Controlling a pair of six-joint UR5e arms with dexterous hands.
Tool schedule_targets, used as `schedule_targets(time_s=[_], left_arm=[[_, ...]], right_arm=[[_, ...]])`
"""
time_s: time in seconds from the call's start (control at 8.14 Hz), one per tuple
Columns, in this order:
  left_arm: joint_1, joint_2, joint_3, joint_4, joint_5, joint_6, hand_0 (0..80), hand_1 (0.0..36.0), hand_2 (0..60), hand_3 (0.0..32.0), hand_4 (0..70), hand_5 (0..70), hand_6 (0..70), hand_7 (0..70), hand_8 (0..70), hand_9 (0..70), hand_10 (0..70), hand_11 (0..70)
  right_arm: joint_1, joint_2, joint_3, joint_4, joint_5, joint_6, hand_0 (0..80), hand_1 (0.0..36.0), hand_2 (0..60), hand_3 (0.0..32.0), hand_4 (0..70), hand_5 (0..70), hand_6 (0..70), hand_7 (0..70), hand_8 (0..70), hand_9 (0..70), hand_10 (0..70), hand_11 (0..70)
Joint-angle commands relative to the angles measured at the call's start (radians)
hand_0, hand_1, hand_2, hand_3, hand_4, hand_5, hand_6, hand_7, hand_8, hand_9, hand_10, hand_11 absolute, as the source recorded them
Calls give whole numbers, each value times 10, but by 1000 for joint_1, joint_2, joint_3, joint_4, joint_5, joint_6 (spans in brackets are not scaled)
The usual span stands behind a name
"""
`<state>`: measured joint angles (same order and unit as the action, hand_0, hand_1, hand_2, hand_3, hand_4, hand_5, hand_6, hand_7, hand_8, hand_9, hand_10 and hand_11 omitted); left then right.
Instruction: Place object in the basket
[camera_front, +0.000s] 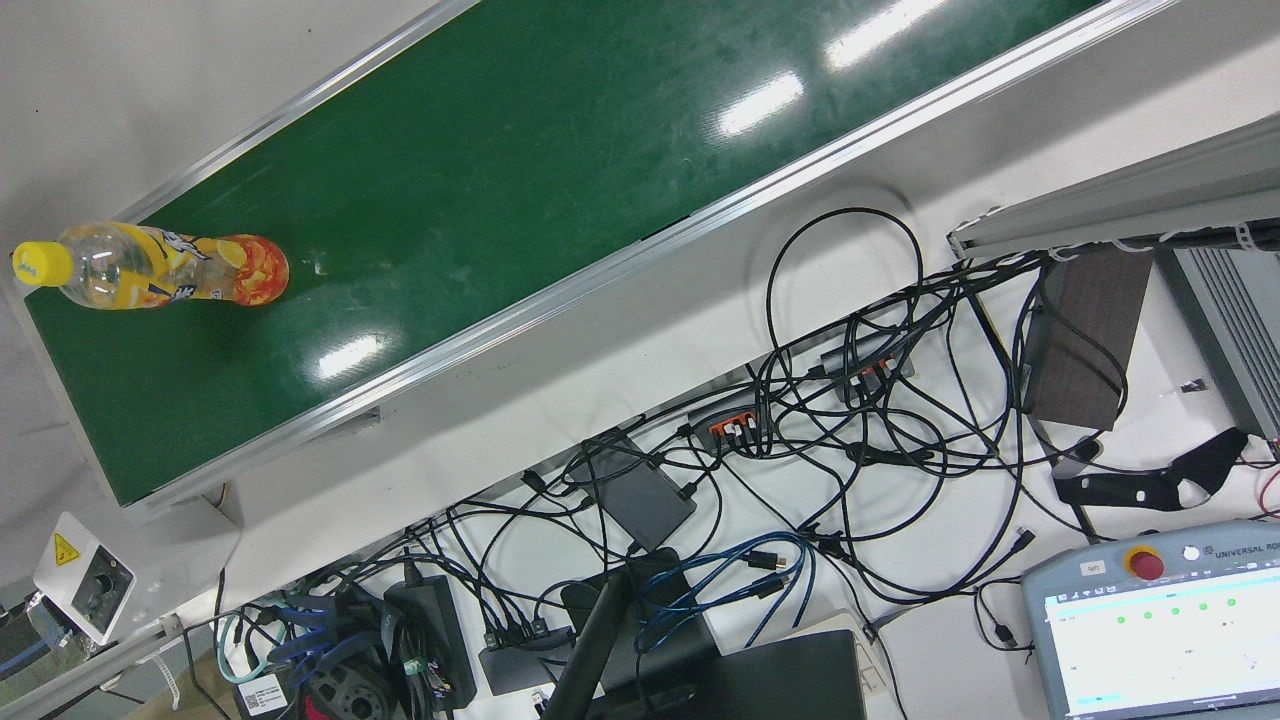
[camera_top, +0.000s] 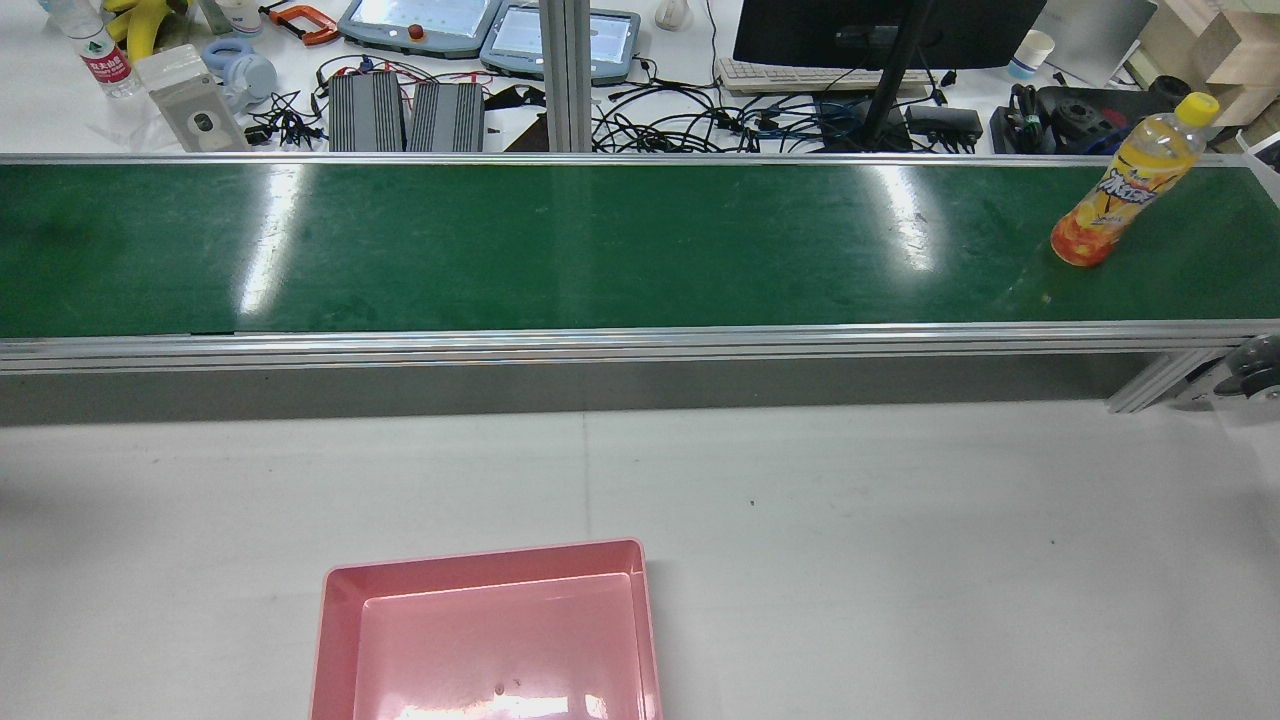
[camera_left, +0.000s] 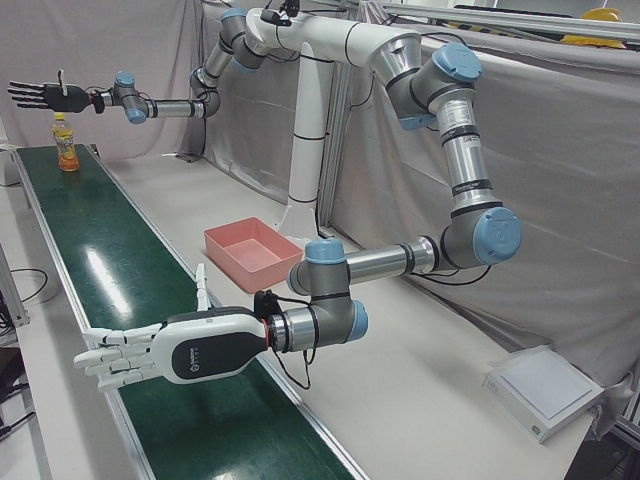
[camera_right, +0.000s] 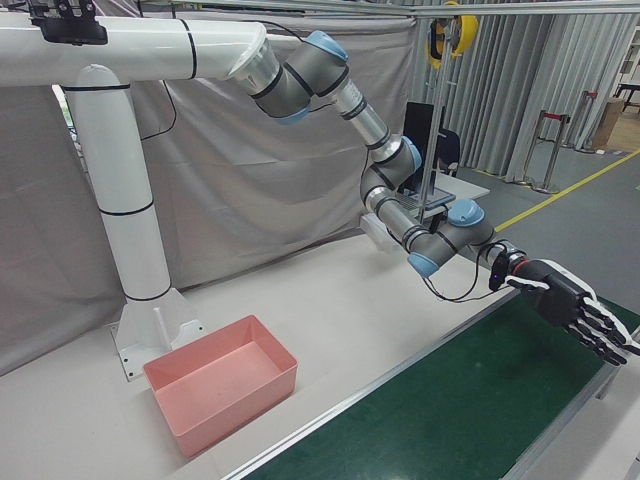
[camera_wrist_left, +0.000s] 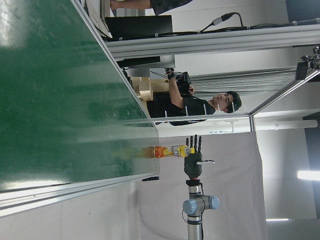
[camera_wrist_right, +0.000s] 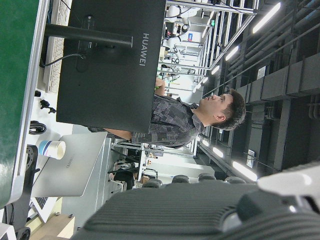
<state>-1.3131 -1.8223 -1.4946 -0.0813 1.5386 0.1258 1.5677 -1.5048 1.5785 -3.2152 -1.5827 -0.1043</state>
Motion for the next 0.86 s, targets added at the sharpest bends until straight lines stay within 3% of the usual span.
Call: schedule_targets(time_s=[0.0, 0.74], left_arm=[[0, 0, 0, 0, 0, 2, 493, 42, 0, 0, 7, 176, 0, 7, 62, 19, 0, 0], [0, 0, 0, 0, 0, 2, 493, 44, 0, 0, 19, 184, 0, 6, 65, 27, 0, 0]], right_arm=[[0, 0, 0, 0, 1, 0, 0, 0, 0, 0, 0, 0, 0, 0, 0, 0, 0, 0], [0, 0, 0, 0, 0, 0, 0, 0, 0, 0, 0, 0, 0, 0, 0, 0, 0, 0]])
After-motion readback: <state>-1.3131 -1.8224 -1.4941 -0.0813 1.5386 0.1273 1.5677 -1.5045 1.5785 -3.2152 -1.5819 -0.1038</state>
